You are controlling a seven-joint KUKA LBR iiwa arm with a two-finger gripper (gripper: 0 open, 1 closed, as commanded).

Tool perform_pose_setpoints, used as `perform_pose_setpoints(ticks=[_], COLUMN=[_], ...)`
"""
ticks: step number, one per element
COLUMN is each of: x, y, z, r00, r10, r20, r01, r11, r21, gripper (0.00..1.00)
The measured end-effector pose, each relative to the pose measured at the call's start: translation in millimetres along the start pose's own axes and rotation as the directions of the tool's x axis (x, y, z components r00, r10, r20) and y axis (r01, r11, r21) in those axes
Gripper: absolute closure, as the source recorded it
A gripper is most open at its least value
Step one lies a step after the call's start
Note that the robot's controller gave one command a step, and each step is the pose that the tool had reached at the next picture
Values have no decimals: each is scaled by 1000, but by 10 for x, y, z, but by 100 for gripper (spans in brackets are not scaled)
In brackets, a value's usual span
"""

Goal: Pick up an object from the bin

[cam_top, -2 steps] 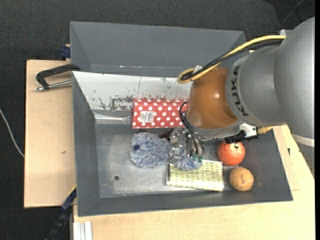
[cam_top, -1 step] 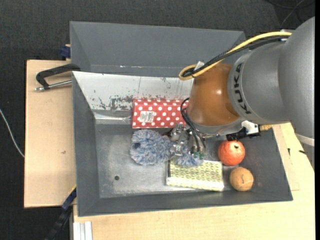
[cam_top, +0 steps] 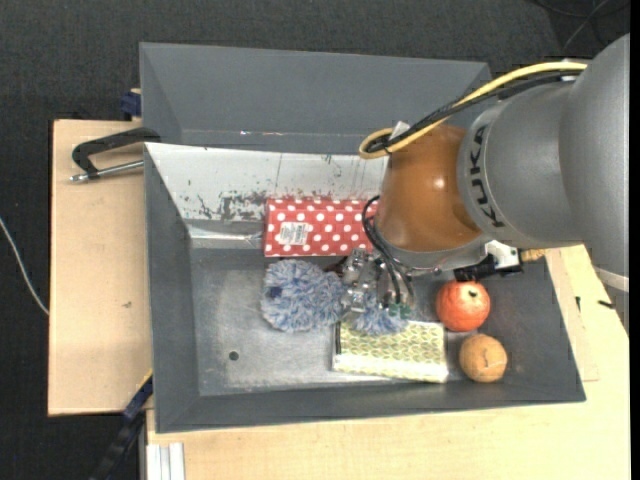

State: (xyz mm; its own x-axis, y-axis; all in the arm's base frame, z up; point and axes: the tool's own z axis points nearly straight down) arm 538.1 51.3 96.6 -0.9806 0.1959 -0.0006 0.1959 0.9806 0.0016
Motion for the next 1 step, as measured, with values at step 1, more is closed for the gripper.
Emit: perform_pose_setpoints(ticks=[1], x=[19], y=[-5], z=[-207], r00=[1000], r10=[0], r20=[-7], r01=[0], r11=[1000], r21=[2], gripper=[100])
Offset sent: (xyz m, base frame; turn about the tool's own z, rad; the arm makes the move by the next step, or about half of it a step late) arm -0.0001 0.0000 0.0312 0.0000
